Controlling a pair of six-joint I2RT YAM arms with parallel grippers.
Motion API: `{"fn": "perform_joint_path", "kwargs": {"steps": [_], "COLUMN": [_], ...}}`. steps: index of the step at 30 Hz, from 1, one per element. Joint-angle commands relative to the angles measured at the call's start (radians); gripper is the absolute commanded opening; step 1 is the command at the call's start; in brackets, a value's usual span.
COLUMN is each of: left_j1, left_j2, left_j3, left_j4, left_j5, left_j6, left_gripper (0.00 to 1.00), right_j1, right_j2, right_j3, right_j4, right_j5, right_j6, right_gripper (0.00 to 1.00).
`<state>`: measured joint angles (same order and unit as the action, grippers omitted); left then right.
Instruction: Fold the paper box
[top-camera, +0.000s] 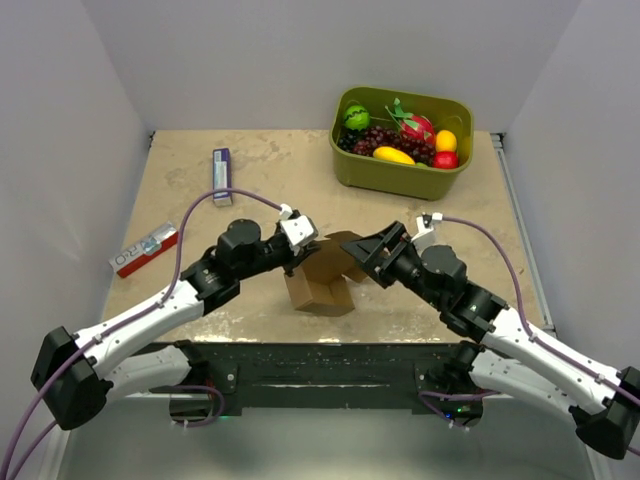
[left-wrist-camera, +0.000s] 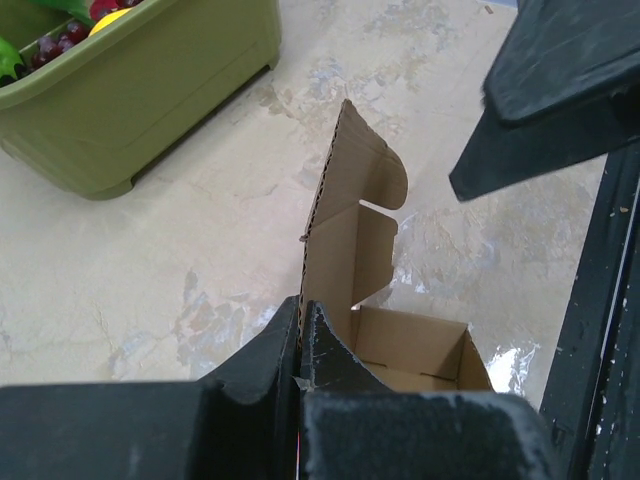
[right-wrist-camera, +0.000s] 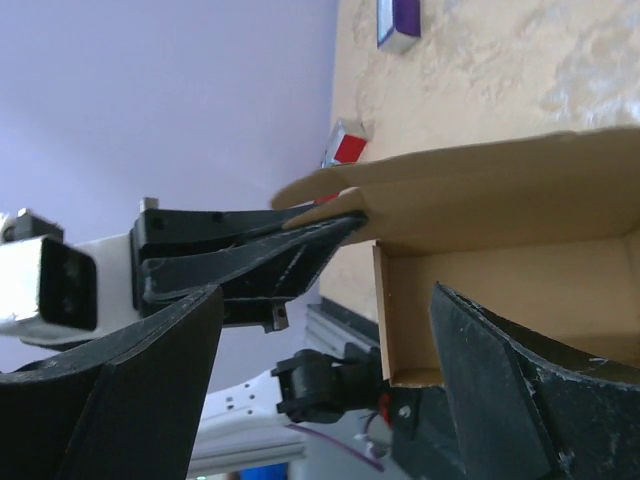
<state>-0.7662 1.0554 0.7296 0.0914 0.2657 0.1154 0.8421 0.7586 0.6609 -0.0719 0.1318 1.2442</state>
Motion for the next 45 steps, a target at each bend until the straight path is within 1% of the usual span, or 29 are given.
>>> {"fn": "perform_joint_path", "kwargs": {"steps": [1, 2, 4, 5, 7, 8, 9, 10, 11, 13, 14, 15, 16, 17, 18, 19, 20, 22, 23, 27, 29, 33, 36, 39, 40, 41, 43, 44, 45], "left_j1": [-0.012, -0.015, -0.024, -0.027, -0.033, -0.033, -0.035, -0.033, -0.031, -0.031, -0.024, -0.015, -0.002, 0.02, 0.031, 0.041, 0.057, 0.068, 0.074, 0.096, 0.107, 0.134, 0.162, 0.192, 0.205, 0.208, 0.217, 0.219, 0.219], "left_j2": [-0.041, -0.047, -0.051, -0.057, -0.063, -0.07, -0.077, -0.08, -0.087, -0.087, -0.083, -0.078, -0.074, -0.06, -0.052, -0.046, -0.034, -0.029, -0.026, -0.011, -0.005, 0.005, -0.001, -0.005, -0.005, -0.005, -0.003, -0.003, 0.0], "left_j3": [-0.013, -0.015, -0.016, -0.019, -0.021, -0.022, -0.022, -0.024, -0.027, -0.024, -0.015, -0.012, -0.007, 0.005, 0.011, 0.019, 0.025, 0.028, 0.028, 0.037, 0.044, 0.067, 0.074, 0.08, 0.083, 0.085, 0.083, 0.082, 0.079], "left_j4": [0.053, 0.054, 0.053, 0.053, 0.053, 0.053, 0.054, 0.054, 0.057, 0.053, 0.05, 0.047, 0.044, 0.039, 0.034, 0.031, 0.031, 0.031, 0.031, 0.03, 0.028, -0.001, -0.007, -0.002, 0.001, 0.004, 0.005, 0.01, 0.014], "left_j5": [0.039, 0.05, 0.067, 0.069, 0.073, 0.081, 0.092, 0.104, 0.118, 0.162, 0.176, 0.22, 0.249, 0.28, 0.326, 0.348, 0.369, 0.412, 0.42, 0.475, 0.487, 0.541, 0.558, 0.596, 0.607, 0.618, 0.624, 0.626, 0.627], "left_j6": [0.021, 0.03, 0.036, 0.046, 0.05, 0.049, 0.049, 0.049, 0.047, 0.046, 0.043, 0.037, 0.032, 0.023, 0.018, 0.015, 0.009, 0.003, -0.003, -0.013, -0.016, -0.006, -0.006, -0.013, -0.02, -0.022, -0.026, -0.029, -0.033], "left_gripper": [0.0, 0.0, 0.0, 0.0, 0.0, 0.0, 0.0, 0.0, 0.0, 0.0, 0.0, 0.0, 0.0, 0.0, 0.0, 0.0, 0.0, 0.0, 0.0, 0.0, 0.0, 0.0, 0.0, 0.0, 0.0, 0.0, 0.0, 0.0, 0.0], "right_j1": [-0.003, -0.003, -0.003, -0.003, -0.006, -0.005, -0.005, -0.005, -0.005, -0.005, -0.006, -0.005, -0.005, -0.006, -0.005, -0.005, -0.003, -0.005, -0.005, -0.005, -0.005, -0.006, -0.005, -0.003, -0.003, -0.005, -0.002, -0.003, -0.005], "right_j2": [-0.045, -0.08, -0.12, -0.143, -0.197, -0.203, -0.188, -0.171, -0.156, -0.114, -0.113, -0.113, -0.125, -0.134, -0.142, -0.157, -0.159, -0.159, -0.156, -0.143, -0.095, 0.003, 0.037, 0.061, 0.077, 0.084, 0.106, 0.111, 0.114], "right_j3": [-0.046, -0.053, -0.09, -0.101, -0.107, -0.09, -0.017, 0.027, 0.072, 0.161, 0.176, 0.19, 0.204, 0.204, 0.195, 0.189, 0.186, 0.18, 0.178, 0.171, 0.172, 0.195, 0.192, 0.18, 0.178, 0.178, 0.193, 0.2, 0.209], "right_j4": [0.13, 0.094, 0.075, 0.054, 0.0, -0.026, -0.064, -0.168, -0.213, -0.258, -0.253, -0.252, -0.252, -0.247, -0.244, -0.247, -0.253, -0.272, -0.273, -0.25, -0.259, -0.301, -0.296, -0.29, -0.292, -0.292, -0.307, -0.316, -0.331], "right_j5": [0.002, 0.043, 0.093, 0.147, 0.213, 0.244, 0.312, 0.34, 0.368, 0.379, 0.359, 0.332, 0.272, 0.244, 0.215, 0.157, 0.134, 0.111, 0.063, -0.05, -0.099, -0.089, -0.13, -0.143, -0.135, -0.135, -0.135, -0.135, -0.135], "right_j6": [0.253, 0.264, 0.305, 0.325, 0.295, 0.164, 0.065, -0.034, -0.233, -0.432, -0.613, -0.69, -0.753, -0.867, -0.92, -0.969, -1.042, -1.086, -1.118, -1.141, -1.144, -1.149, -1.154, -1.148, -1.148, -1.148, -1.144, -1.143, -1.143], "right_gripper": [0.88, 0.89, 0.89, 0.89, 0.88, 0.87, 0.87, 0.89, 0.9, 0.95, 0.95, 0.94, 0.93, 0.93, 0.93, 0.92, 0.92, 0.9, 0.89, 0.87, 0.87, 0.84, 0.84, 0.81, 0.79, 0.7, 0.62, 0.52, 0.46]}}
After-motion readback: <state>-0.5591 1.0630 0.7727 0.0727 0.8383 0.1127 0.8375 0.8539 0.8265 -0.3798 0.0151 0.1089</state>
